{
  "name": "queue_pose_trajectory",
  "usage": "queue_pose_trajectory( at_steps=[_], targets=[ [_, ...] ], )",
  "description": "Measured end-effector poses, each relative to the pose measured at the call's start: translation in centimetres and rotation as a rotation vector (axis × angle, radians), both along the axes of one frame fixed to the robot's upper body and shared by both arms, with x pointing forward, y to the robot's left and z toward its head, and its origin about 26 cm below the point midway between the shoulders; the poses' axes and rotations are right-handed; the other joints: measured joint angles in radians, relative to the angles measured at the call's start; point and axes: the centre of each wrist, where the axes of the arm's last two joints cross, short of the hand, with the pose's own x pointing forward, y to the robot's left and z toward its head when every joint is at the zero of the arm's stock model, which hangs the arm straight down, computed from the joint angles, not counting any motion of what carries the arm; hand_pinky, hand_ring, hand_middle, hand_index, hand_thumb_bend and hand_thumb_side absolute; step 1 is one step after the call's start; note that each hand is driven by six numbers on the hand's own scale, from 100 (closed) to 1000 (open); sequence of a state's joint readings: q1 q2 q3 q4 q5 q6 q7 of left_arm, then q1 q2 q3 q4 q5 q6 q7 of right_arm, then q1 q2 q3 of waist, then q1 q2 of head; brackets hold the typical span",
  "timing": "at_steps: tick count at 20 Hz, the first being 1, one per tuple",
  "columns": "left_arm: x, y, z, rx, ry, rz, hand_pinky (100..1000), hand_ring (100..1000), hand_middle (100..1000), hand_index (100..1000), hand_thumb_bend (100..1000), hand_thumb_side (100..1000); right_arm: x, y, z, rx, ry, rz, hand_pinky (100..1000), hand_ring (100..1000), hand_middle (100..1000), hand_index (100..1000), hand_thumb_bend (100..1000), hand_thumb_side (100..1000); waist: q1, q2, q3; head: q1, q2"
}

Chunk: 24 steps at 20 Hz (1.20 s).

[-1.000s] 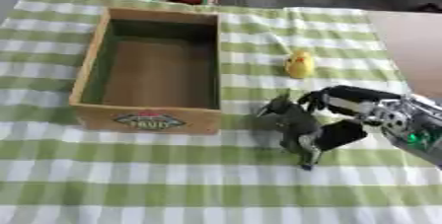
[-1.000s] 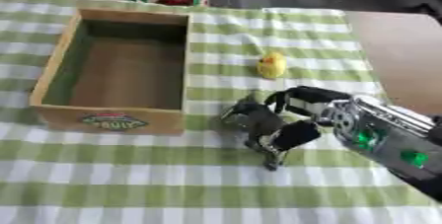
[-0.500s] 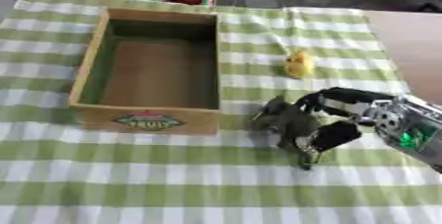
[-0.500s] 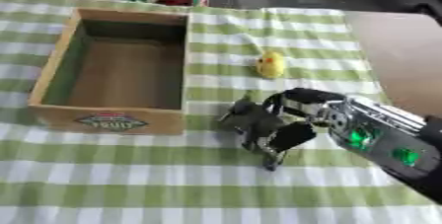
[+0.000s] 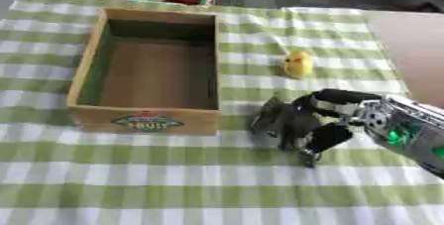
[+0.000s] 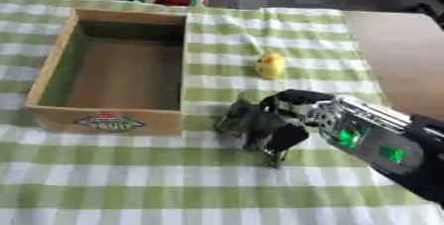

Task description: Pick up objects on the table and place them in the box.

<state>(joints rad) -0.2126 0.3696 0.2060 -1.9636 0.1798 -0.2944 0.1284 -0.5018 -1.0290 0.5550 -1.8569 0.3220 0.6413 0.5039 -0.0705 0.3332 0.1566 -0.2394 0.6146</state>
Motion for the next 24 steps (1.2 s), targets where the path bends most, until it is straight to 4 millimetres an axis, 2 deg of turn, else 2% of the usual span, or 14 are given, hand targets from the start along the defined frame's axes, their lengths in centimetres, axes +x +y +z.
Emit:
queue_pose_trajectory(
  at_steps=[6,8,10,11,24],
  targets=[
    [0.00,0.00,0.00,0.000,0.000,0.000,478,574,637,754,100,903,0.07,0.02,-0.06,0.001,0.000,0.001,834,895,784,939,156,451,0.000,0.000,-0.001,0.000,0.000],
    [0.00,0.00,0.00,0.000,0.000,0.000,478,574,637,754,100,903,0.11,-0.02,-0.07,0.001,0.001,-0.001,828,884,756,921,124,432,0.000,0.000,-0.001,0.000,0.000],
    [0.00,0.00,0.00,0.000,0.000,0.000,477,573,636,752,100,901,0.17,-0.04,-0.03,0.001,-0.001,-0.002,800,836,639,870,100,370,0.000,0.000,-0.001,0.000,0.000],
    [0.00,0.00,0.00,0.000,0.000,0.000,477,572,636,752,100,901,0.22,-0.07,-0.02,0.001,-0.001,-0.004,794,824,622,862,100,362,0.000,0.000,-0.001,0.001,0.000],
    [0.01,0.00,-0.01,0.000,0.001,0.000,477,572,636,752,100,901,0.25,-0.19,-0.03,0.017,-0.002,-0.015,794,824,622,862,100,362,0.000,0.000,-0.001,0.002,0.000]
  ],
)
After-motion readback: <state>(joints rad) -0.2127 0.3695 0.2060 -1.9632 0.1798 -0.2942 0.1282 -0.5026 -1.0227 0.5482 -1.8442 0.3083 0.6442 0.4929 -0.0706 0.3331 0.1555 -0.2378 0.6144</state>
